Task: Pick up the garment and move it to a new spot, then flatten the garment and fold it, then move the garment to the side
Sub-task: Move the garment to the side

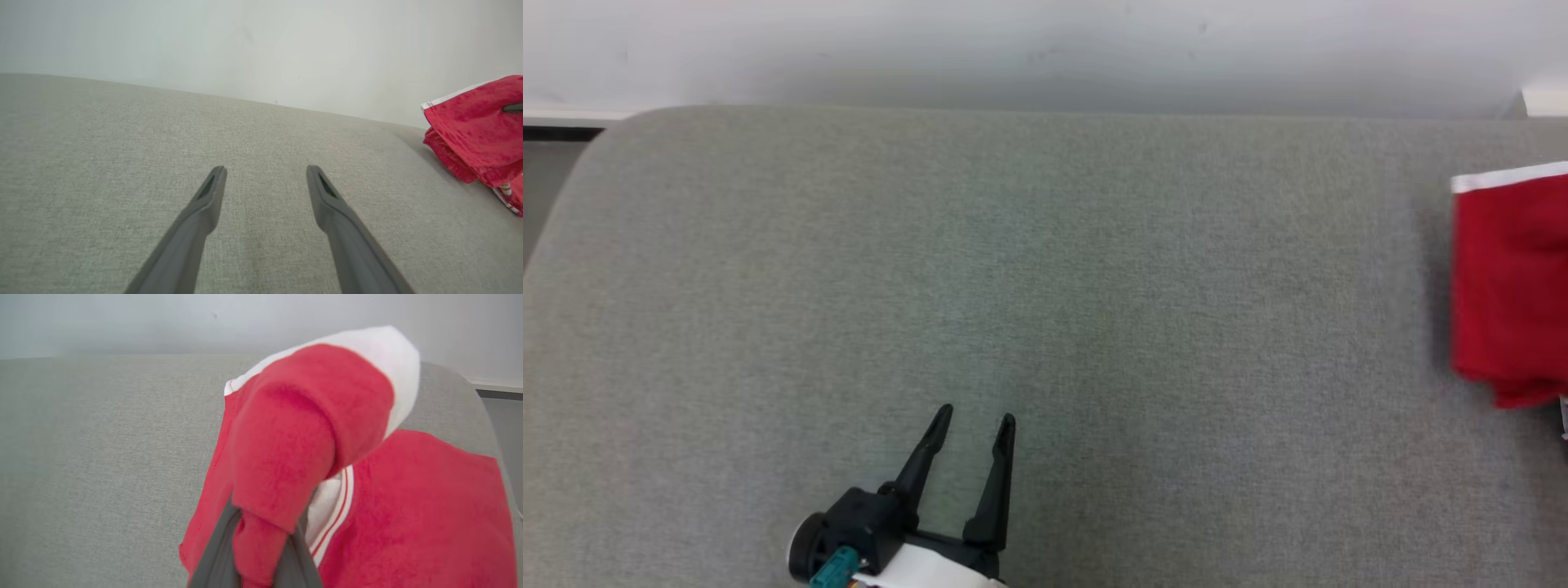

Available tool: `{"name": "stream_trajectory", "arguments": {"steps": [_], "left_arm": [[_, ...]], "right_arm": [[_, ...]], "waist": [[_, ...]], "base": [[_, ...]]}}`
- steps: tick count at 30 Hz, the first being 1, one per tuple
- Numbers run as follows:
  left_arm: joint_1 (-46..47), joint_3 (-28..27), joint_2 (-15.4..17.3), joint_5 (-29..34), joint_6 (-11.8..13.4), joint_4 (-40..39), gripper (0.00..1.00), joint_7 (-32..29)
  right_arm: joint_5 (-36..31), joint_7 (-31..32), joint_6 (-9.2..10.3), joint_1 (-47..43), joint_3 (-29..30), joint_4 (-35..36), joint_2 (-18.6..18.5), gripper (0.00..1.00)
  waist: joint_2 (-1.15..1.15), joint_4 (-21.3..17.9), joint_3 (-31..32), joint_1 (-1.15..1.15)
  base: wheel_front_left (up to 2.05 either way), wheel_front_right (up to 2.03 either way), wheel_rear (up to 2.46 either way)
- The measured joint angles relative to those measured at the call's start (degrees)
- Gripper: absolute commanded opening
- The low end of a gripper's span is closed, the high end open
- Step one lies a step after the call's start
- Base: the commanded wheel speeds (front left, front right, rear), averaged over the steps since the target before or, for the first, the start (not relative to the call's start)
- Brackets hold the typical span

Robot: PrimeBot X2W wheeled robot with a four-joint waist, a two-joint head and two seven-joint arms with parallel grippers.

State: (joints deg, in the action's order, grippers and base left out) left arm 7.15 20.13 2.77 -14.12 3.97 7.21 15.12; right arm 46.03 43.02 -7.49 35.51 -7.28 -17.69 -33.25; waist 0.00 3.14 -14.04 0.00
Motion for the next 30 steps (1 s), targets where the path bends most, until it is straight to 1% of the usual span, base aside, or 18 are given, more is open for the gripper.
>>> {"name": "stream_trajectory", "arguments": {"steps": [1,4,7,8,9,10,11,12,16,19,21,23,25,30], "left_arm": [[0.1,0.0,0.0,0.0,-0.1,0.0,1.0,0.0],[0.4,-0.4,0.0,0.4,-0.4,0.2,1.0,0.0],[0.9,-0.7,0.0,0.5,-0.8,0.4,1.0,0.0],[1.0,-0.8,0.0,0.5,-0.9,0.6,1.0,0.0],[1.2,-0.7,0.0,0.5,-0.9,0.8,1.0,0.0],[1.3,-0.8,0.0,0.5,-1.0,1.0,1.0,0.0],[1.3,-0.8,0.0,0.5,-1.1,1.1,1.0,0.0],[1.4,-0.8,0.0,0.5,-1.2,1.3,1.0,0.0],[1.8,-1.1,0.0,0.7,-1.2,1.9,1.0,0.0],[1.8,-1.4,0.0,1.0,-1.3,2.3,1.0,0.0],[1.7,-1.6,0.0,1.3,-1.4,2.6,1.0,0.0],[1.6,-2.0,0.0,1.8,-1.4,2.4,1.0,0.0],[1.2,-2.4,0.0,2.0,-1.4,1.8,1.0,0.0],[-0.6,-3.4,0.0,2.9,-1.3,1.4,1.0,0.0]], "right_arm": [[-0.3,1.4,0.0,0.0,1.1,0.3,-1.2,0.0],[-2.5,4.6,0.0,-0.2,4.4,0.2,-3.3,0.0],[-7.1,6.5,0.0,-1.0,7.1,-1.1,-4.7,0.0],[-8.9,6.5,0.01,-1.5,7.9,-1.6,-4.9,0.13],[-10.9,6.6,0.0,-1.9,8.5,-2.3,-5.1,0.13],[-12.6,6.4,0.0,-2.2,9.4,-2.8,-5.0,0.65],[-14.5,6.1,0.0,-2.4,10.3,-3.4,-4.9,0.65],[-17.0,5.1,0.0,-2.9,10.9,-3.9,-5.0,1.0],[-26.9,1.6,-0.04,-4.2,13.4,-6.2,-4.8,1.0],[-30.4,0.3,-0.04,-5.0,15.7,-7.3,-3.1,1.0],[-32.8,-2.0,-0.05,-6.0,16.6,-7.0,-2.0,1.0],[-33.4,-5.7,-0.07,-6.2,18.6,-5.7,-0.5,1.0],[-33.3,-9.5,-0.07,-6.4,20.2,-3.9,1.9,1.0],[-33.9,-19.4,-0.07,-10.8,21.3,3.0,6.3,1.0]], "waist": [[0.0,-0.3,-0.4,0.0],[0.0,-0.7,-1.7,0.0],[0.0,-0.7,-2.8,0.0],[0.0,-0.5,-3.1,0.0],[0.0,-0.3,-3.3,0.0],[0.0,-0.2,-3.5,0.0],[0.0,0.0,-3.7,0.0],[0.0,0.2,-3.8,0.0],[0.0,0.6,-4.1,0.0],[0.0,0.4,-3.7,0.0],[0.0,0.3,-3.2,0.0],[0.0,0.1,-2.4,0.0],[0.0,-0.2,-1.5,0.0],[0.0,-0.8,1.9,0.0]], "base": [[0.0,0.0,0.0],[0.0,0.0,0.0],[0.0,0.0,0.0],[0.0,0.0,0.0],[0.0,0.0,0.0],[0.0,0.0,0.0],[0.0,0.0,0.0],[0.0,0.0,0.0],[0.0,0.0,0.0],[0.0,0.0,0.0],[0.0,0.0,0.0],[0.0,0.0,0.0],[0.0,0.0,0.0],[0.0,0.0,0.0]]}}
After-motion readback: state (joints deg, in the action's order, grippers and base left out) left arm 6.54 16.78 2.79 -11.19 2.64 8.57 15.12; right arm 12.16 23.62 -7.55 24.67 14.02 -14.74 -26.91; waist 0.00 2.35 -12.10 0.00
